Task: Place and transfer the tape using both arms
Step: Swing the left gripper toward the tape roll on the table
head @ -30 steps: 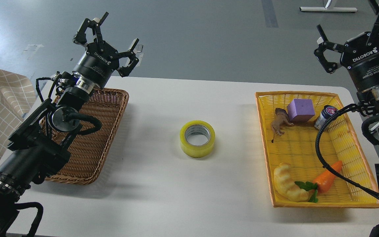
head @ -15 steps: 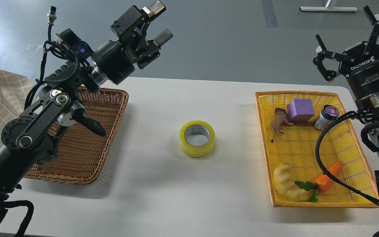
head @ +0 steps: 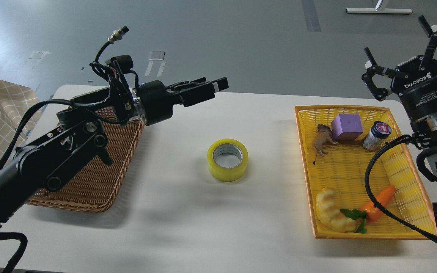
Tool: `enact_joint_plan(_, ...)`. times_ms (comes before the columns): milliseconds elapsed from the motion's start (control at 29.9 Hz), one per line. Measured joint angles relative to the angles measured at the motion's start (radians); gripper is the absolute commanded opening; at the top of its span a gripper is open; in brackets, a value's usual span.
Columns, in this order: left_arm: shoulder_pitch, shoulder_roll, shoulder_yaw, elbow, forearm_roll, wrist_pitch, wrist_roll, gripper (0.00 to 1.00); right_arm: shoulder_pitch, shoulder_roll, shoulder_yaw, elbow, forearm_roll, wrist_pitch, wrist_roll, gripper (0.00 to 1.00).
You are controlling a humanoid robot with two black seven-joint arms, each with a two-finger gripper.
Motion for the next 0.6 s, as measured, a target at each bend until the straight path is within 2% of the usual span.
enact_joint_plan(234,-0.073,0.021,0.151,0.013,0.088,-0.004,0.066,0.98,-0.015,0.000,0.001,-0.009,0.000,0.000,0.004,1.00)
enact_joint_plan(434,-0.121,0.017,0.282,0.044,0.099,-0.001,0.166,0.98,-0.038,0.002,0.010,-0.014,0.000,0.000,0.006,1.00)
enact_joint_plan(601,-0.122,-0.004,0.340,0.081,0.180,0.000,0.225,0.98,-0.059,0.003,0.018,-0.014,0.000,0.000,0.008,1.00)
